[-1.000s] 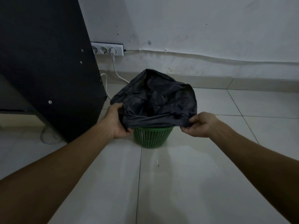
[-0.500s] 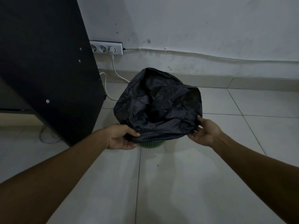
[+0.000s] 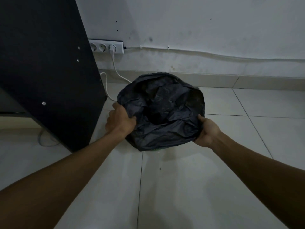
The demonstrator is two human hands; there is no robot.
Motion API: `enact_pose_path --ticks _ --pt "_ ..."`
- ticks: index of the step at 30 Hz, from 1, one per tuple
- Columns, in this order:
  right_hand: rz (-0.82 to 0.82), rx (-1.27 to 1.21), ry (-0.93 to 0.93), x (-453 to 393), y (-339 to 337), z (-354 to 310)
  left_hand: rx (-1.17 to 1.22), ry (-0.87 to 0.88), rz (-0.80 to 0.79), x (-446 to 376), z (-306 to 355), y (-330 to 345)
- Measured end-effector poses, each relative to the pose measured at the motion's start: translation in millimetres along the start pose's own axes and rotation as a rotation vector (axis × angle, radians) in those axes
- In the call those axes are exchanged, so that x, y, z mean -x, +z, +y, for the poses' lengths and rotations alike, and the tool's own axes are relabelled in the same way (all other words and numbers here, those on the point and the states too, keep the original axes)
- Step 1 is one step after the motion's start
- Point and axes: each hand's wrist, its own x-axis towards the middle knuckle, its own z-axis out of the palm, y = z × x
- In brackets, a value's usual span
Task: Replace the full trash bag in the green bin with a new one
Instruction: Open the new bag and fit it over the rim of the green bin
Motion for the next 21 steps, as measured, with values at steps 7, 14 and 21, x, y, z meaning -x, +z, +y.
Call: enact_pose_path --ticks 7,14,21 --pt "0.312 0.111 -0.089 11.5 8.0 -13.4 0.543 -0.253 -0.057 -13.6 -13.6 0.3" --pt "0.169 1.052 -1.623 31.5 51.5 -29.2 0.763 -0.311 -0.217 0.0 -7.2 -2.6" --pt "-0.433 1.96 -0.862 10.6 105.4 34.8 0.74 -0.201 -0.393 9.4 -12.1 -9.6"
